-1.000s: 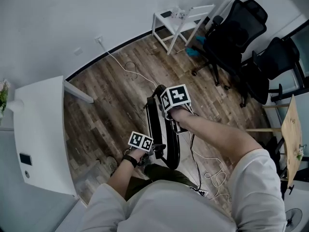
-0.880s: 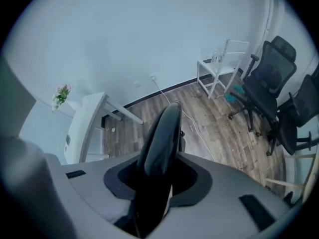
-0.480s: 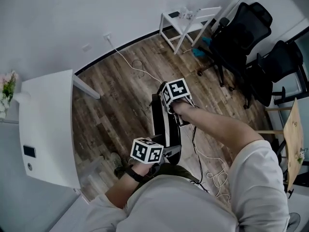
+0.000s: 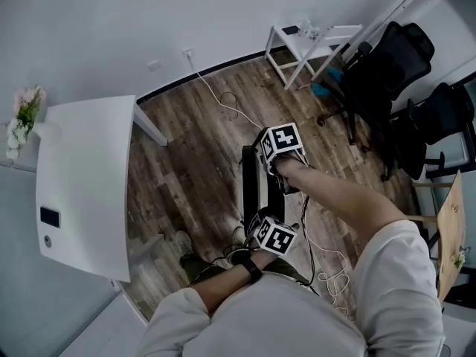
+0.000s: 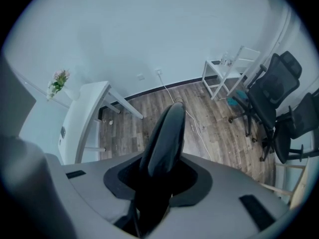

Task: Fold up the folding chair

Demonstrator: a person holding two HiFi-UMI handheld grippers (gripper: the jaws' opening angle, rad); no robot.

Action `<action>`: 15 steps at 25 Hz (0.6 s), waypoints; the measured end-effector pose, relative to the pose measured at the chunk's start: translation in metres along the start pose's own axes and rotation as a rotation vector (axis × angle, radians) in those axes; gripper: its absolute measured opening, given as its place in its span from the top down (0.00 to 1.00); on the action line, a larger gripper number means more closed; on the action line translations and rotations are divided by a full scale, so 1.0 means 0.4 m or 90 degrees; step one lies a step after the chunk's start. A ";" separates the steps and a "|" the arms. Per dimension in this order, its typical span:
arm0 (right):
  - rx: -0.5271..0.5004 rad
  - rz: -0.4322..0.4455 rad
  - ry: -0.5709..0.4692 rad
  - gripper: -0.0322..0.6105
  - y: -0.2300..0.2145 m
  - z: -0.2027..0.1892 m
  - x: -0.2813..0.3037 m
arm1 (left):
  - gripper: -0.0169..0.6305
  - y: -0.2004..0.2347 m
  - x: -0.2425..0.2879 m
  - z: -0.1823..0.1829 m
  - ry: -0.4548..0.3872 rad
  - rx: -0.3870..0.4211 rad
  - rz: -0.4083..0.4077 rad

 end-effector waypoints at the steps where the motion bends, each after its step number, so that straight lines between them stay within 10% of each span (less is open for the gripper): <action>1: 0.002 -0.005 -0.001 0.74 0.008 0.005 0.004 | 0.33 0.006 -0.003 0.000 0.003 0.000 0.008; 15: 0.018 -0.075 0.000 0.78 0.228 0.066 0.092 | 0.52 0.238 -0.151 -0.098 0.005 -0.037 -0.006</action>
Point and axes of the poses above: the fingertips, and each gripper's own axes: x forward along the fingers, y to its left, z out of its top, the point moved 8 cm from there along -x, backward along the fingers, and after that the axes turned 8 degrees about z, right-handed, at the moved point
